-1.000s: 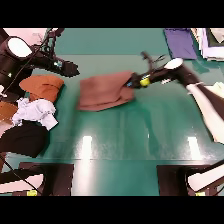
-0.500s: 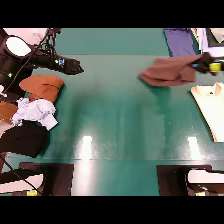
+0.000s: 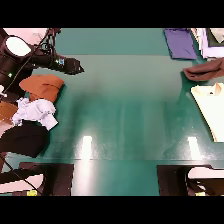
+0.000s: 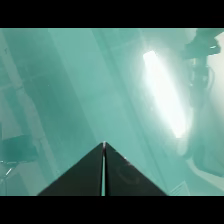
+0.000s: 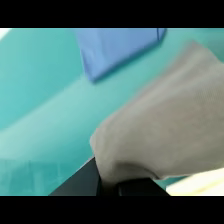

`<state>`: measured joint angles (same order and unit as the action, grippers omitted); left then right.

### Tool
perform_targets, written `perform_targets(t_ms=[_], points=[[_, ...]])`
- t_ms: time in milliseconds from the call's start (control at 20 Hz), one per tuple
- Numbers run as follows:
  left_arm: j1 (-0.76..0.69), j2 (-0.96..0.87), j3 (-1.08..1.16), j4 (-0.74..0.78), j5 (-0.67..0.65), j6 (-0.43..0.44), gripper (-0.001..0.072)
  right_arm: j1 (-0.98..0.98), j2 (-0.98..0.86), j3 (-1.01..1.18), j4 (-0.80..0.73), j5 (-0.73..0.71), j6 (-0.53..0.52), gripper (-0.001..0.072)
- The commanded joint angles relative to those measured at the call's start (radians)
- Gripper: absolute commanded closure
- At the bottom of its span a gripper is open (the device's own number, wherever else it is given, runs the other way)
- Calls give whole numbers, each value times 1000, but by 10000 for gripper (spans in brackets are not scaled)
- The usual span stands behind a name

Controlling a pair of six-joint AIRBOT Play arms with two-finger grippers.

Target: Fold the shirts.

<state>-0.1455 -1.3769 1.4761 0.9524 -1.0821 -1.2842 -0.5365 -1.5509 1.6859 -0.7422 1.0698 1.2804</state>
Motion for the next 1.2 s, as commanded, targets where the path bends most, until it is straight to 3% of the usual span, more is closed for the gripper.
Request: perform_targets(t_ms=[0,400,600,850,1150], points=[[0,-1,0,1,0,1,680,-29,-27,148,13,54,-6,697],[0,-1,0,1,-11,1,680,-53,-26,318,-5,211,-6,697],[0,-1,0,1,-31,1,680,-53,-10,327,-109,322,-6,697],[0,-1,0,2,-34,2,680,-100,122,169,-257,392,42,697],[0,-1,0,2,-35,10,679,-242,295,-98,-539,502,141,688]])
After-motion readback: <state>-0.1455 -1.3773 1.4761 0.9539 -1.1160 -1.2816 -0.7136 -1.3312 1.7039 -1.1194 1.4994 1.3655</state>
